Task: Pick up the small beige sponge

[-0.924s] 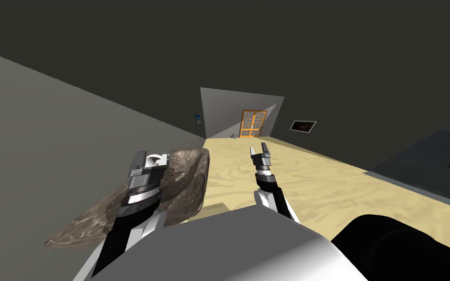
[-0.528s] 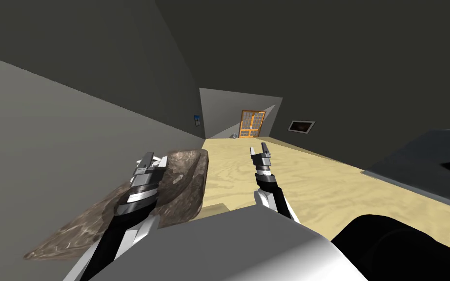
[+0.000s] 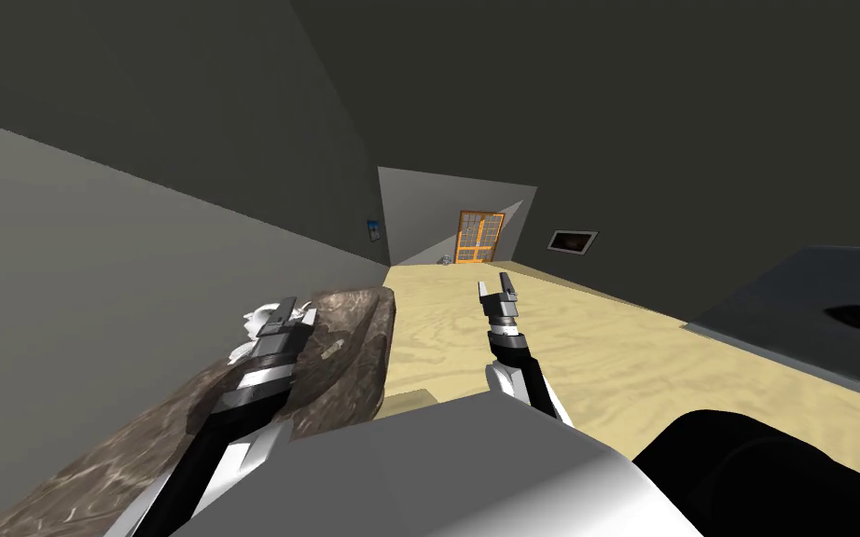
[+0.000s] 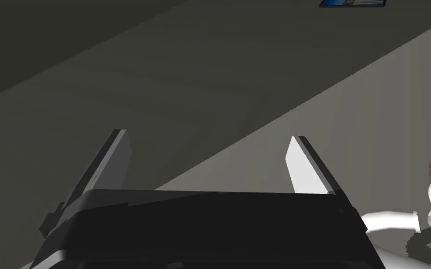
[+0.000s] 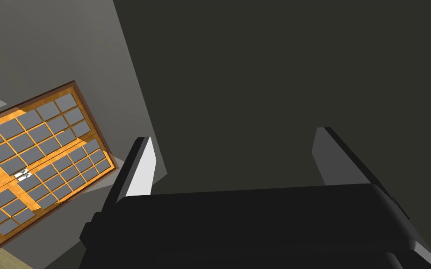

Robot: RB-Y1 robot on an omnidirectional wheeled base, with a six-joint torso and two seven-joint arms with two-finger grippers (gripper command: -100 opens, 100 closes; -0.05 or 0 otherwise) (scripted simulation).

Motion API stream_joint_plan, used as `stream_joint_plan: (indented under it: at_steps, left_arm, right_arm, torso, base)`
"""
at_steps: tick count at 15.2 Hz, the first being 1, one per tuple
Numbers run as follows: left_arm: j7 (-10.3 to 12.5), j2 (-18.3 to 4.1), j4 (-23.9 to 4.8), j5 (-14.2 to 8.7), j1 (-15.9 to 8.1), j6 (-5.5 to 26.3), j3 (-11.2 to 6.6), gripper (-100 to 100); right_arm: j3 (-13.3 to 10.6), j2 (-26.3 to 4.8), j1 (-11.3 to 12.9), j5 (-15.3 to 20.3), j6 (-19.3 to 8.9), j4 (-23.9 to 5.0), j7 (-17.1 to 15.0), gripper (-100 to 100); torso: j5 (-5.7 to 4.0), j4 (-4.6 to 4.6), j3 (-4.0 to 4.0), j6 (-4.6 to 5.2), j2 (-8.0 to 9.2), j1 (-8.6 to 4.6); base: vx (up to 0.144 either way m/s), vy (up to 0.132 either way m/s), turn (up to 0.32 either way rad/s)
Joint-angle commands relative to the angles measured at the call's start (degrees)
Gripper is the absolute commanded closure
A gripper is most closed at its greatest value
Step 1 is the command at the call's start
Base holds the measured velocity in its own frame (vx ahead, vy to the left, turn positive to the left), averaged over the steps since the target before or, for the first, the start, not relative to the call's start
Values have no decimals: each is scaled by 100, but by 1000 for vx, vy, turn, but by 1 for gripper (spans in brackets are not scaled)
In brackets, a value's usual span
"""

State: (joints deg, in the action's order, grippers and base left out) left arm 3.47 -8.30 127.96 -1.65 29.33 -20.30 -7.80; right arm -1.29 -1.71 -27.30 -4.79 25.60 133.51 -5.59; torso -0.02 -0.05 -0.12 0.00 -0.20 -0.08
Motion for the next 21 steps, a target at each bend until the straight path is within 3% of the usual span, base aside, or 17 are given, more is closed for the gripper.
stream_joint_plan:
  at_steps: [1, 5, 7, 14, 16, 17, 21]
  left_arm:
    - [19, -53, -80, -104, 33, 286, -120, -100]
    - [35, -103, -153, -257, 101, 733, -286, -100]
    - [35, -103, -153, -257, 101, 818, -286, -100]
    - [69, -185, -327, -594, 249, 1774, -656, -100]
    - [69, -185, -327, -594, 249, 1921, -656, -100]
    - [78, -207, -379, -683, 288, 2104, -753, -100]
    - [86, -230, -435, -774, 326, 2507, -852, -100]
  right_arm:
    - [0, 0, 0, 0, 0, 0, 0, 0]
    - [0, 0, 0, 0, 0, 0, 0, 0]
    - [0, 0, 0, 0, 0, 0, 0, 0]
    - [0, 0, 0, 0, 0, 0, 0, 0]
    - [0, 0, 0, 0, 0, 0, 0, 0]
    - [0, 0, 0, 0, 0, 0, 0, 0]
    - [0, 0, 0, 0, 0, 0, 0, 0]
  torso:
    - [0, 0, 0, 0, 0, 0]
    - [0, -1, -3, 0, -5, 0]
    - [0, -2, -4, 0, -7, 0]
    - [0, -2, -6, 0, -10, -1]
    - [0, -2, -5, -1, -8, -1]
    - [0, -1, -2, -1, -3, 0]
    - [1, 0, 0, 0, 0, 2]
  base:
    - [46, -15, -35]
    - [59, -20, -36]
    - [52, -18, -19]
    - [61, -21, -40]
    - [54, -17, -23]
    - [47, -15, -32]
    - [47, -13, -35]
